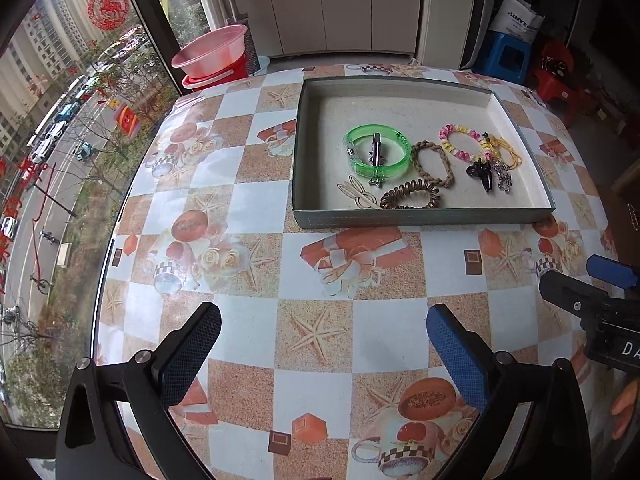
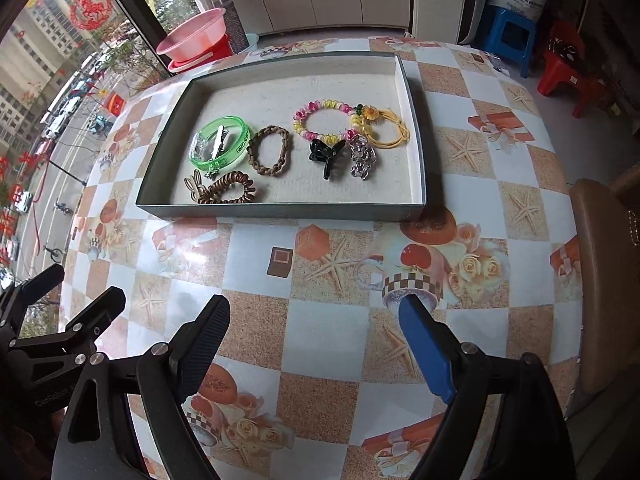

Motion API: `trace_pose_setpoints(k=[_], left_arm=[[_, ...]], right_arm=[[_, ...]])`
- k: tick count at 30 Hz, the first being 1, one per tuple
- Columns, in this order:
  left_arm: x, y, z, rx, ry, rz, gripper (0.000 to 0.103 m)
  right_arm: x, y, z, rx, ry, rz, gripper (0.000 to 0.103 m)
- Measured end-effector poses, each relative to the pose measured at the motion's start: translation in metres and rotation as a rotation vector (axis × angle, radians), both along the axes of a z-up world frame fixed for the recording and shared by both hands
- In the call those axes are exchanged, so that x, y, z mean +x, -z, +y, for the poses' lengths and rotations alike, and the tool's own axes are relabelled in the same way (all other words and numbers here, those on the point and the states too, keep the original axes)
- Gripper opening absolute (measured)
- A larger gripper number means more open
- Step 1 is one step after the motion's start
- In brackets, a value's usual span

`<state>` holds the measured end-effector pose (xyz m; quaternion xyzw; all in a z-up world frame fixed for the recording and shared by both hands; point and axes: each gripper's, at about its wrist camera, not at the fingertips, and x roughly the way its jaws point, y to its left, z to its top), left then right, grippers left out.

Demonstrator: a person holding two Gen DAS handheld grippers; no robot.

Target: Organize jewelry

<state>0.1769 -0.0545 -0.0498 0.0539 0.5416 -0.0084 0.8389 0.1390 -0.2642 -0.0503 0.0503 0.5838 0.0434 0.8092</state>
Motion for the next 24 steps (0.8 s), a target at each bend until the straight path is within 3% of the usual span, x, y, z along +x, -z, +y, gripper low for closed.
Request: trace_pose_setpoints(k=[24], left_arm=[[-0.049,-0.027,0.014,-0.056,0.014,-0.142,0.103]], right_arm=[[-0.066,-0.044,-0.002,-0.059,0.137,-0.259,0.088]])
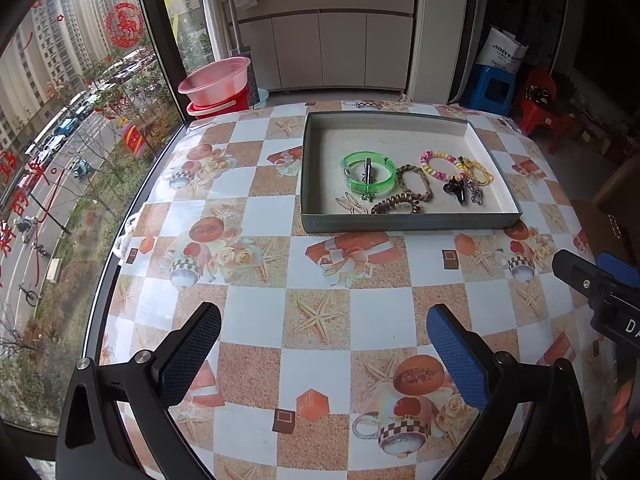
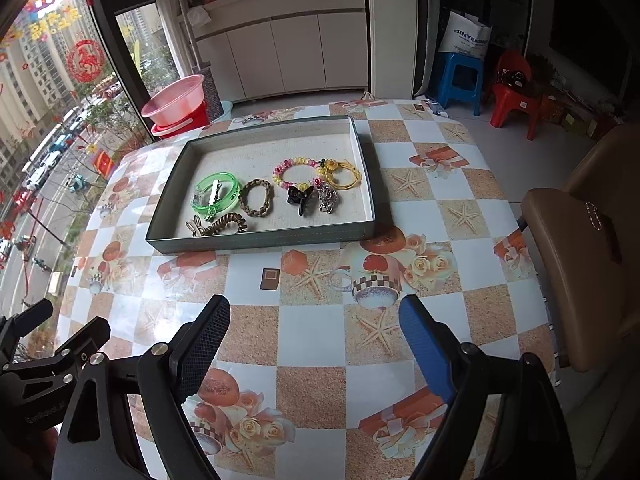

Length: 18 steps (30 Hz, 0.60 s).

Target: Organize jewelry

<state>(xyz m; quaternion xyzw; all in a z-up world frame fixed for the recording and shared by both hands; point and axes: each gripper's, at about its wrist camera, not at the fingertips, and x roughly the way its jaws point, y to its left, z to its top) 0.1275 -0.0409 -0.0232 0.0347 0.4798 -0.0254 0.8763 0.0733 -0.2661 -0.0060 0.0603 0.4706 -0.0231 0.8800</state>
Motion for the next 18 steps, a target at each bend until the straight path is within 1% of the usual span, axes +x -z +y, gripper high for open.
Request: trace_pose_setpoints(k=[9,18], left_arm=[[-0.003,-0.006,0.005,-0.017,-0.012,-0.043,0.103],[-0.002,-0.012,0.008,-0.023,-0.016,-0.063,0.103]], right_arm=[[-0.006,-0.015,0.012,-0.017,-0.017,-0.095,0.088],[-0.005,-0.023,0.013,-0.016,-0.012,-0.114,0.088]])
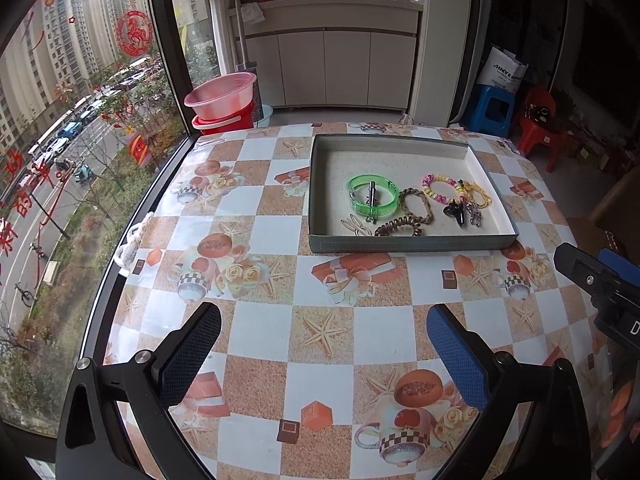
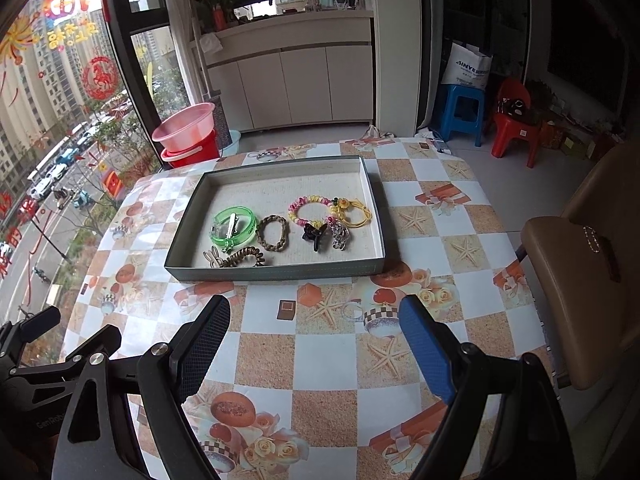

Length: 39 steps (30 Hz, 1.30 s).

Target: Organize jewelry

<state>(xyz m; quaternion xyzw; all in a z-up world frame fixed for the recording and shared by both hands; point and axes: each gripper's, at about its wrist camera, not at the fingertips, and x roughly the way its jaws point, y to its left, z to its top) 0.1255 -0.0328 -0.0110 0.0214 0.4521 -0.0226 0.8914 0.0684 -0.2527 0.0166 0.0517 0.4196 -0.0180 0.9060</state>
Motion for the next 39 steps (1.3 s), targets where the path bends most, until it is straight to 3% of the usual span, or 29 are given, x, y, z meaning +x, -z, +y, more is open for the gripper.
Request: trace_pose_setpoints(k=[39], left_arm=[[-0.0032,0.0010,-0.0050,0.008,0.006,0.008,0.103]], right_arm=[[0.0006,-0.0047,0.0029,0.002,-0.003,-0.002,0.088]])
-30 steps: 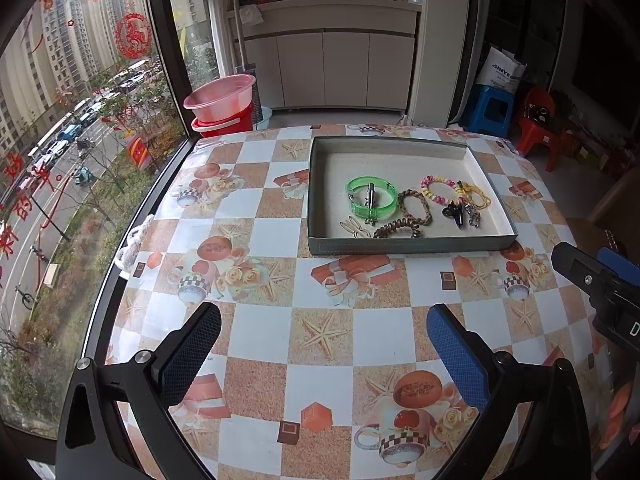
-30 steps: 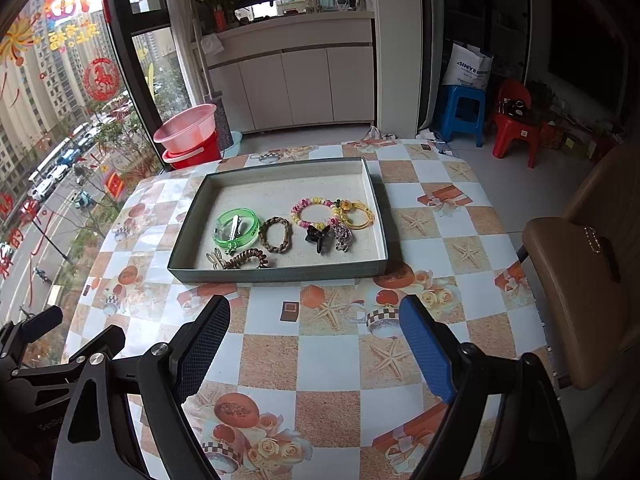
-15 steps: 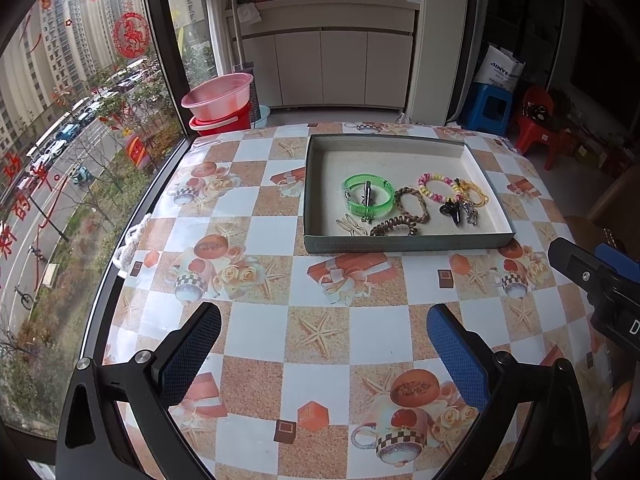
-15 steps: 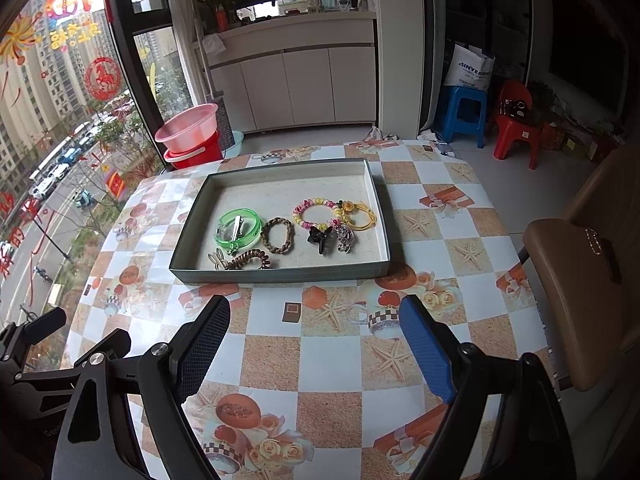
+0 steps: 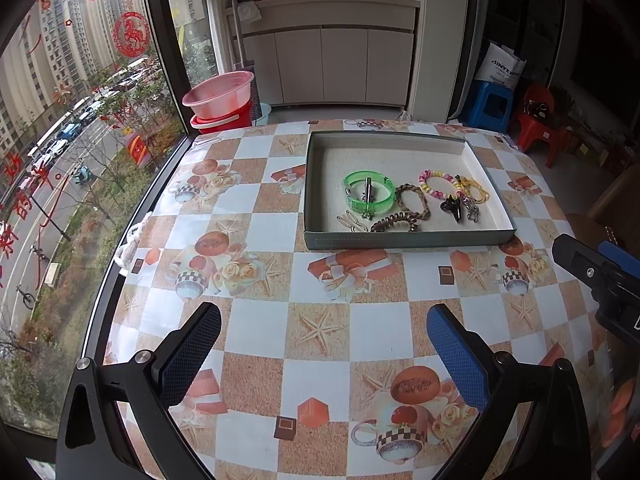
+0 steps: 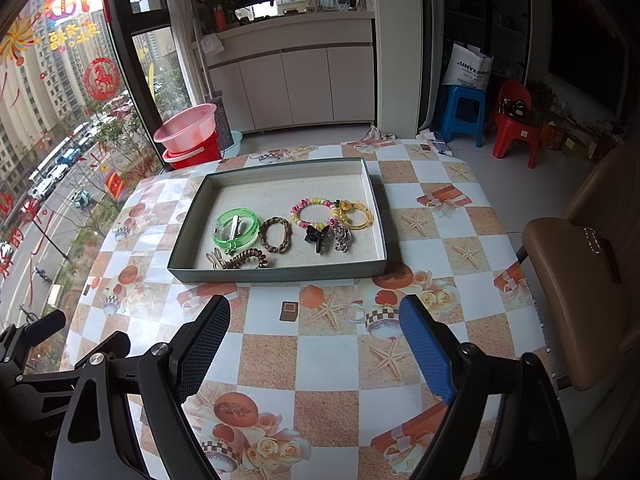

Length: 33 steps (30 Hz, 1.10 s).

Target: Organize jewelry

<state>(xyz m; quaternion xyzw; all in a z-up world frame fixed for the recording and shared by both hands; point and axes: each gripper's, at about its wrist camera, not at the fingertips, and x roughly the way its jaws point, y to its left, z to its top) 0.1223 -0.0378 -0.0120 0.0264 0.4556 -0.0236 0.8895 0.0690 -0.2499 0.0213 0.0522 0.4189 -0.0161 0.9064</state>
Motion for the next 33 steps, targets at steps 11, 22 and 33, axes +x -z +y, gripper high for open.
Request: trace_pose_setpoints(k=[11,22,33], left_arm=[[-0.0013,0.0006,-0.0007,0.003,0.000,0.002,0.103],[-0.0018,0.0007,-0.0008,0.005,0.001,0.001,0.103],[-0.0021,0.0009,-0.0013,0.006,0.001,0.002,0.103]], right_arm=[[-0.0002,-0.0003,-0.0002,0.000,0.000,0.001,0.088],[-0.0004,0.0000,-0.0007,0.001,0.000,0.001,0.088],[-0.0004,0.0000,-0.0013,0.001,0.000,0.001,0.088]])
